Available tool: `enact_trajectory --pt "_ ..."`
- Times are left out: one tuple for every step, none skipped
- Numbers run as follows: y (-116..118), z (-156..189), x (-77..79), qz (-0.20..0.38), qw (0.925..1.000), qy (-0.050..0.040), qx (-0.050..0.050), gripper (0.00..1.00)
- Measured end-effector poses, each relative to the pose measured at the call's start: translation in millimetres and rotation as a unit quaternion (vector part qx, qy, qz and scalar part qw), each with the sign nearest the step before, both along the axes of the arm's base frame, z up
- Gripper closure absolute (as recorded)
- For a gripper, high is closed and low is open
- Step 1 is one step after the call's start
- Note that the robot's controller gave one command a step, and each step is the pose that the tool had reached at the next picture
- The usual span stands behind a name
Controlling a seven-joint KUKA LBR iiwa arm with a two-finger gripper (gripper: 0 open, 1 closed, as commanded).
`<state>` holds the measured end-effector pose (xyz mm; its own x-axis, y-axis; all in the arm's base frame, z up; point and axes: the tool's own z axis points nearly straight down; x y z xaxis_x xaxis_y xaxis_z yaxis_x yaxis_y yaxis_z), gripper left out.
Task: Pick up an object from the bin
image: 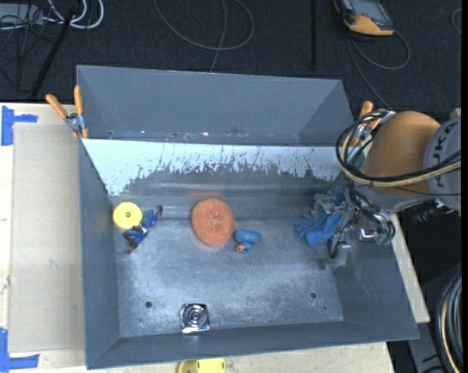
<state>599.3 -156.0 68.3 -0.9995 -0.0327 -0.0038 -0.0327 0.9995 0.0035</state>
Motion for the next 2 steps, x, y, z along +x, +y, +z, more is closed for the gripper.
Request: enact_trajectory --pt "1.4 2.2 15.7 0.015 0.9999 0.0003 -0.001 0.0" --pt "2.4 1.4 3.2 0.003 1.0 -0.0023 0.001 0.0"
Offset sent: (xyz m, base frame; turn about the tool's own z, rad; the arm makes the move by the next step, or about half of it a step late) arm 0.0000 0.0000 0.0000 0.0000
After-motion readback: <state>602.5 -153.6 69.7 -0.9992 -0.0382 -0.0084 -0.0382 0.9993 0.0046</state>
